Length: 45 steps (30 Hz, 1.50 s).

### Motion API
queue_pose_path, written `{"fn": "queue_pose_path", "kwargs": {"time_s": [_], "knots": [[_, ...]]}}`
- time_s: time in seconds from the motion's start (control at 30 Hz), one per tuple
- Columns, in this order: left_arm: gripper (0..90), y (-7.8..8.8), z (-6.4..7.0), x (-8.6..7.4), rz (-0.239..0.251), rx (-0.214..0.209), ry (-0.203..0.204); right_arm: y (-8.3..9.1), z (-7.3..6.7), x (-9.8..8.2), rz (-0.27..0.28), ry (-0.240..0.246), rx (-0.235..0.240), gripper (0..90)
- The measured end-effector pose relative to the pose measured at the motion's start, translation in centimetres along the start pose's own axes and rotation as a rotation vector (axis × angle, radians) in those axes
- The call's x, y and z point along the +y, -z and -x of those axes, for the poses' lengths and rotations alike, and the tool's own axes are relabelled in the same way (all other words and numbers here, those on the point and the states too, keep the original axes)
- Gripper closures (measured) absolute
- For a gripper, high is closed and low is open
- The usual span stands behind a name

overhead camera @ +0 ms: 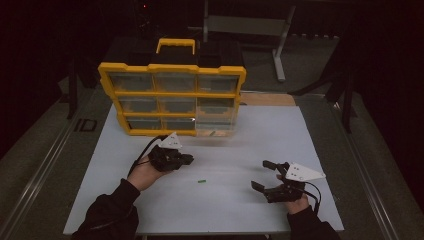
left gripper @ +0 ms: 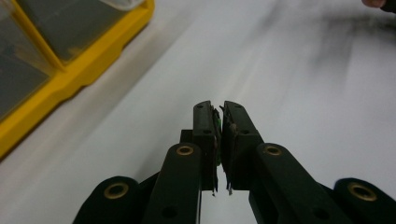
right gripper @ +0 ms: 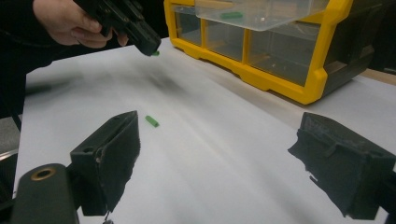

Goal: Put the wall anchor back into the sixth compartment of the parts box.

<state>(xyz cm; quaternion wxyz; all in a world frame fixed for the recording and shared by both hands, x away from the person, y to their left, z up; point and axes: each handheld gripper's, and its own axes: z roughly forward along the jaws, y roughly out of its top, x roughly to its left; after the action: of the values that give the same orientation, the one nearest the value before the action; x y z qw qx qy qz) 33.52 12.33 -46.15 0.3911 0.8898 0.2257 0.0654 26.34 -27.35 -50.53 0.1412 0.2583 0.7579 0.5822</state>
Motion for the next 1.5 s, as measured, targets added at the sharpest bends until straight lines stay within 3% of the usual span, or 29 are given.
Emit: {"fn": "queue_pose_path", "kwargs": {"time_s": [0.93,1.5], "knots": [[84.3,5.3,-0.4,4.1,0.115,0.092,-0.001,-0.1,0.0,0.0,-0.003,-0.003,0.002,13.8],[84.3,6.9,-0.6,6.9,0.16,0.121,-0.008,0.0,0.0,0.0,0.002,-0.001,0.003,13.7]]}}
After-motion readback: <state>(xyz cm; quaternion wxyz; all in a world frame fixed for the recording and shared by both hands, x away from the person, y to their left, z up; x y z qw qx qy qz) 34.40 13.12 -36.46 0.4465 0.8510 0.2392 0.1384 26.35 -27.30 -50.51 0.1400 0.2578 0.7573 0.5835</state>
